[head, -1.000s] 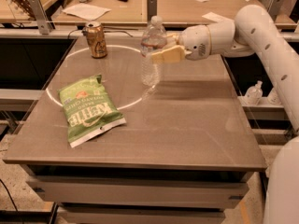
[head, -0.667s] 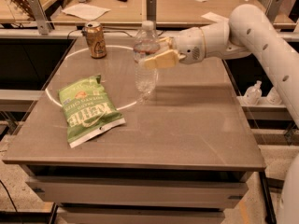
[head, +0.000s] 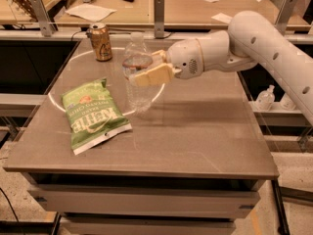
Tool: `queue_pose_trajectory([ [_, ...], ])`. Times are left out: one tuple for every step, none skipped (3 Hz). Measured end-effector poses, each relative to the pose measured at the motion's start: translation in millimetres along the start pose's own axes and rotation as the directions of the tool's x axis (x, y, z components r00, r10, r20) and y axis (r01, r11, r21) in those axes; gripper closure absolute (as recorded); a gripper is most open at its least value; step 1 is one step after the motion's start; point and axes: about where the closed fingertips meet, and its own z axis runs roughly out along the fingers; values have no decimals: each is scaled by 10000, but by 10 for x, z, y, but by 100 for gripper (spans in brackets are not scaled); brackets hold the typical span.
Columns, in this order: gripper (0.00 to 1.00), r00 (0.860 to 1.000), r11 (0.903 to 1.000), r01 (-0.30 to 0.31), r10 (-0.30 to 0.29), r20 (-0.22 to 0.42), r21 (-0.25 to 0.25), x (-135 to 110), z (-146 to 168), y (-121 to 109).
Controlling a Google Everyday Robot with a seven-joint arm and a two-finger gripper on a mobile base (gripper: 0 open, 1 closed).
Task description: Move water bottle near green jalapeno chip bag
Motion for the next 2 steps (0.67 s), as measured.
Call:
queue_pose_trajectory([
  [100,9997,9993,-86,95,216,-377,-81,173,160],
  [100,9990,9976,111,-80,448,-687,-119,307,224],
])
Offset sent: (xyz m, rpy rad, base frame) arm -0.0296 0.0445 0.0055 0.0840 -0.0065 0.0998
